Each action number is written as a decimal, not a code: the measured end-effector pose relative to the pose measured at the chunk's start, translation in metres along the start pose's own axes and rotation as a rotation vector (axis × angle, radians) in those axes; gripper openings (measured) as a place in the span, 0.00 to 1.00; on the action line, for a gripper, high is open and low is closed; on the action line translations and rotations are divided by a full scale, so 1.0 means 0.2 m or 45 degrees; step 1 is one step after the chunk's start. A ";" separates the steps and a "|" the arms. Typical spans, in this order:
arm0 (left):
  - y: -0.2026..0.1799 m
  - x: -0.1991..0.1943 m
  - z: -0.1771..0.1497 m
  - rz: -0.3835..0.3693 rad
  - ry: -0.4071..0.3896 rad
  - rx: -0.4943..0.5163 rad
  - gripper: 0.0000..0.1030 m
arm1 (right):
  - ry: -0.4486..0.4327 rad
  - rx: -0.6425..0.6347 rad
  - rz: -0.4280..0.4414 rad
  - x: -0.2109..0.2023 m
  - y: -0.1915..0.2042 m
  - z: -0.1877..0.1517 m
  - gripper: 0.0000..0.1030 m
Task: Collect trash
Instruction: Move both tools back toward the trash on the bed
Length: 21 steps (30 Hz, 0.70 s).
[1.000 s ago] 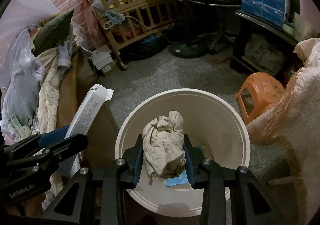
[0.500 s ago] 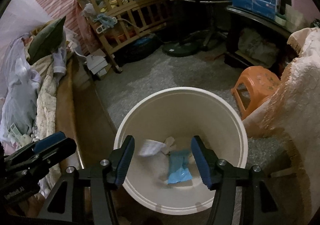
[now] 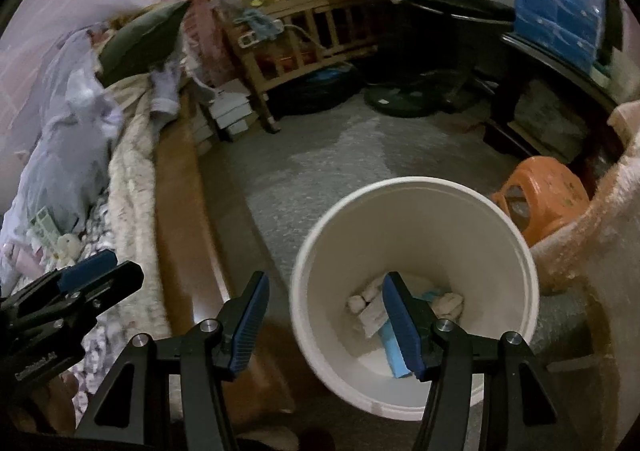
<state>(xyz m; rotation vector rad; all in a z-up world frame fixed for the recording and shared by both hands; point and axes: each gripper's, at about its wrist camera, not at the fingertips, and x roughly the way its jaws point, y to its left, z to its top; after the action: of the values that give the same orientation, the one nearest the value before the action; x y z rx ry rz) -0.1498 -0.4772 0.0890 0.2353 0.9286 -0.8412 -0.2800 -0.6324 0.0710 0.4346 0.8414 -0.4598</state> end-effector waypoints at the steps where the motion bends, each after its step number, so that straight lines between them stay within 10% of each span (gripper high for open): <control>1: 0.04 -0.02 -0.01 0.022 -0.003 -0.013 0.56 | -0.003 -0.010 0.009 0.00 0.03 0.00 0.55; 21: 0.90 -0.46 -0.35 0.341 -0.033 -0.315 0.56 | 0.086 -0.333 0.281 0.14 0.95 -0.08 0.61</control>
<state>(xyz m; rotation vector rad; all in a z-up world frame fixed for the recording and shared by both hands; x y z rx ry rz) -0.0917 -0.2720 0.0897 0.1299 0.9432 -0.4766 -0.1695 -0.4750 0.0736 0.2977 0.8934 -0.1285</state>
